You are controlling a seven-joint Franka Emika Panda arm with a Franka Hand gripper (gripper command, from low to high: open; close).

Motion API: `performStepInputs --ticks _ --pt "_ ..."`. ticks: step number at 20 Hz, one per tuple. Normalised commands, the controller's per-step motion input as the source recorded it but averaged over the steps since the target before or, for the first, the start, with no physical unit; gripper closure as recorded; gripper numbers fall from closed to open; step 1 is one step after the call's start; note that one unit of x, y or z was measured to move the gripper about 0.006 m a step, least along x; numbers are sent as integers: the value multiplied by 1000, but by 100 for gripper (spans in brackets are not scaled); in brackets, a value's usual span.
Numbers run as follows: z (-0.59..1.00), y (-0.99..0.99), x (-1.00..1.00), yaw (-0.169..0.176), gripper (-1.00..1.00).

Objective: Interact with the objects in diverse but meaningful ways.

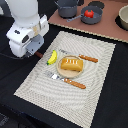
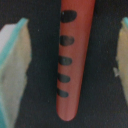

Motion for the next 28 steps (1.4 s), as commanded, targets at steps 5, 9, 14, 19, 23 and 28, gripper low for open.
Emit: performStepInputs --ticks 5,9,14,19,23,28 --pt "977 298 243 -148 -100" --pt "406 213 565 -148 -100" --pt "94 131 694 -109 -100" --pt "-146 -1 874 -76 -100" --pt "-119 -13 778 -59 -100" --pt "-47 -34 653 -13 -100"
